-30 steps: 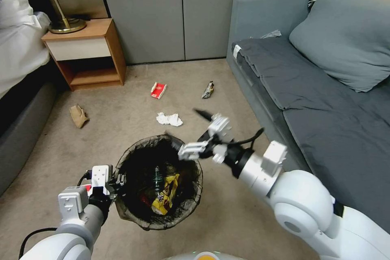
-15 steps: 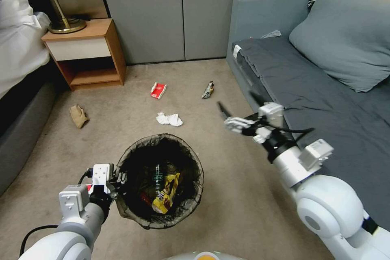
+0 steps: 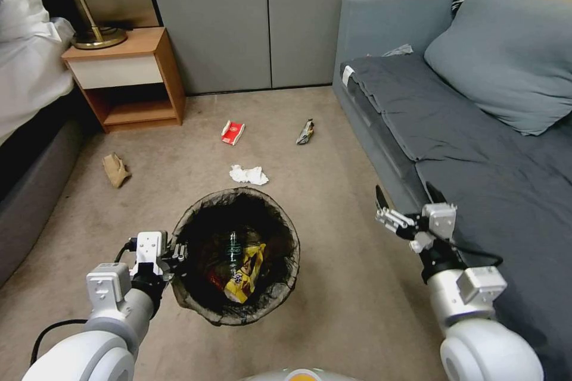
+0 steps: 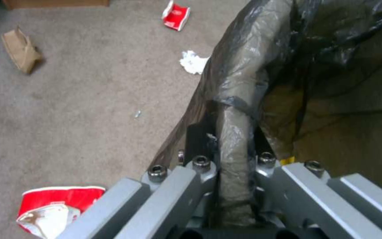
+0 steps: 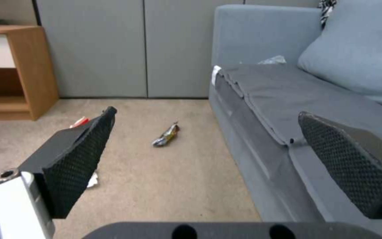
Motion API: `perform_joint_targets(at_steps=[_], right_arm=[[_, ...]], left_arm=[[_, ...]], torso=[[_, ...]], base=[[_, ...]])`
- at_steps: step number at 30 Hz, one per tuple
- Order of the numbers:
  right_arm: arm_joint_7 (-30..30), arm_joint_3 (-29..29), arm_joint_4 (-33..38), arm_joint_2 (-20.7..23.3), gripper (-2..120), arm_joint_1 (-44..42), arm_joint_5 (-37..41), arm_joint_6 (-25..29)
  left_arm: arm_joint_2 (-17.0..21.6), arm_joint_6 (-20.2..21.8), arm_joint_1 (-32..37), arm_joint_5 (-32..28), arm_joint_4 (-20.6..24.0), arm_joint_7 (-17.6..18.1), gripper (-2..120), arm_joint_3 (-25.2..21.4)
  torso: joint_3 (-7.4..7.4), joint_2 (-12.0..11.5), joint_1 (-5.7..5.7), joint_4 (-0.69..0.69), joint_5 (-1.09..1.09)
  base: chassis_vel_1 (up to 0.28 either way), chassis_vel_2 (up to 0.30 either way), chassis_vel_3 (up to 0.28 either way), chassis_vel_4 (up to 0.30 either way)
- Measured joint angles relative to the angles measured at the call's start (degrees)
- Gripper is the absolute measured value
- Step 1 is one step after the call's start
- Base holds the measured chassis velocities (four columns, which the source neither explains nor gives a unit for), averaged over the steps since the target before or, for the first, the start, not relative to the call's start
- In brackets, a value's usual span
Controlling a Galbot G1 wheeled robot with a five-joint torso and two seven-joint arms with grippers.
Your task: Pick up the trash bin, then pick up the garbage from the floor and place it into the trash bin.
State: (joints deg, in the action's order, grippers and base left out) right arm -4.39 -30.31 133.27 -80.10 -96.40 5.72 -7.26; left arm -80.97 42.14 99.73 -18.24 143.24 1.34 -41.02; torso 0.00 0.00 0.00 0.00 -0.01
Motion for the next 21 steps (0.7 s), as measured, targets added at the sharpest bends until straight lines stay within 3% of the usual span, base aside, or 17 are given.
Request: perform_joint_targets(at_steps=[21], right_arm=[[0.0,-2.5,-1.8,-2.1,100,-0.9,-1.1,1.2]], left_arm=[[-0.1,0.0,-0.7,1.3,0.0,-2.3,0,0.3]], torso=[[0.0,0.0,0.0,0.0,0.01]], base=[[0.01,0.01,0.012,0.014]])
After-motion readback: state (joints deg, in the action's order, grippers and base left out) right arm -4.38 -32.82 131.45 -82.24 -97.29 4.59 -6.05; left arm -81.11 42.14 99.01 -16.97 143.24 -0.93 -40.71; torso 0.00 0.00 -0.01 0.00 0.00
